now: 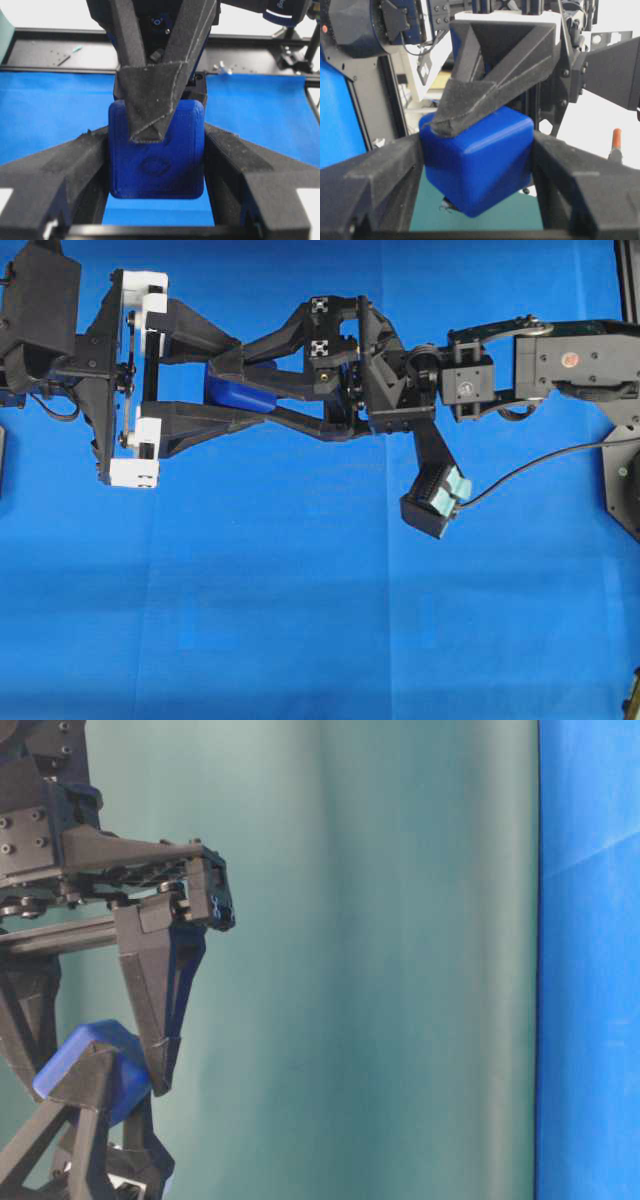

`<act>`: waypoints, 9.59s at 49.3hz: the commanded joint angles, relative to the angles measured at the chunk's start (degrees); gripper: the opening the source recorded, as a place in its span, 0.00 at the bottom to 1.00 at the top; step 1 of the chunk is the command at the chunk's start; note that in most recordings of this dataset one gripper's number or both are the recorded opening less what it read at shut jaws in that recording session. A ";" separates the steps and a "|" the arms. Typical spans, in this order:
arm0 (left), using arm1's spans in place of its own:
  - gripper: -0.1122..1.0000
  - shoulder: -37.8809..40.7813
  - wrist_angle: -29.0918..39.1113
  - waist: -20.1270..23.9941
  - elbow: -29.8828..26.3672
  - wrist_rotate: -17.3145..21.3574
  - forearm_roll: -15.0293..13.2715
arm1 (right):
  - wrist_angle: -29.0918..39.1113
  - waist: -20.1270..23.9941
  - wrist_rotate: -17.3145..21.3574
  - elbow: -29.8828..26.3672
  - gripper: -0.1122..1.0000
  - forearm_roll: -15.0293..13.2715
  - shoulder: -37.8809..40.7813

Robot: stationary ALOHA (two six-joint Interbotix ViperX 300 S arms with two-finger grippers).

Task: Handover the blue block to the right arm after grasping it with the left arm, then place it in the designated position.

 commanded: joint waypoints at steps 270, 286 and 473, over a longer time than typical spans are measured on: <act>0.94 -3.60 0.26 -0.53 0.79 -0.79 0.00 | 22.76 3.25 51.33 13.45 0.61 26.10 -21.45; 0.94 -3.52 0.26 -0.53 0.70 -0.88 0.00 | 33.75 3.69 57.57 12.66 0.61 26.10 -21.45; 0.94 -3.96 0.35 -0.53 1.05 -1.05 0.00 | 4.75 -1.49 60.03 10.63 0.88 26.37 18.02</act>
